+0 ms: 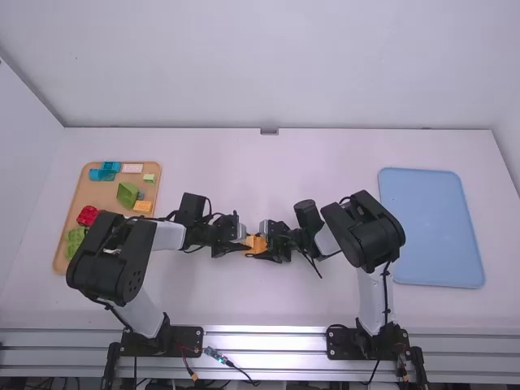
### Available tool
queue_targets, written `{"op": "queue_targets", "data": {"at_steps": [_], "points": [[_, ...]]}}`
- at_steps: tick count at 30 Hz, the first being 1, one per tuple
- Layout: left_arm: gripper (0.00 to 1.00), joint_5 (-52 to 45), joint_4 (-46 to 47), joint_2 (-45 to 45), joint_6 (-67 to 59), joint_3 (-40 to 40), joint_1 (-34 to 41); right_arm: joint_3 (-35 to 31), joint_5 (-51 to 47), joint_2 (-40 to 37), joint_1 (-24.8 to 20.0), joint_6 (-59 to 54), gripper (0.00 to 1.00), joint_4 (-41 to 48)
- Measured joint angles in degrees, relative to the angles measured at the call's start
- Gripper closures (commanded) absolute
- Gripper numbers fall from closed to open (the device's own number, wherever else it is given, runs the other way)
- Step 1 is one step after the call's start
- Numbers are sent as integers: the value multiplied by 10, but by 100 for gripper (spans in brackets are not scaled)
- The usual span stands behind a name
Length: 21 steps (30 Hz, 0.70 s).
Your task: Assemble lego blocks to make yellow taxi
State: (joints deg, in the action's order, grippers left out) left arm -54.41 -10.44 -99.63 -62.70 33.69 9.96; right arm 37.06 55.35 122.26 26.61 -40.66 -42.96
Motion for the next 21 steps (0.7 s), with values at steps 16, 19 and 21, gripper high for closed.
{"op": "queue_targets", "data": {"at_steps": [16,19,21], "points": [[98,34,-26,0,24,0,27,0,11,0,0,-9,53,8],[98,35,-22,0,27,0,27,0,11,0,0,-12,53,9],[98,36,-22,0,28,0,27,0,12,0,0,-13,52,9]]}}
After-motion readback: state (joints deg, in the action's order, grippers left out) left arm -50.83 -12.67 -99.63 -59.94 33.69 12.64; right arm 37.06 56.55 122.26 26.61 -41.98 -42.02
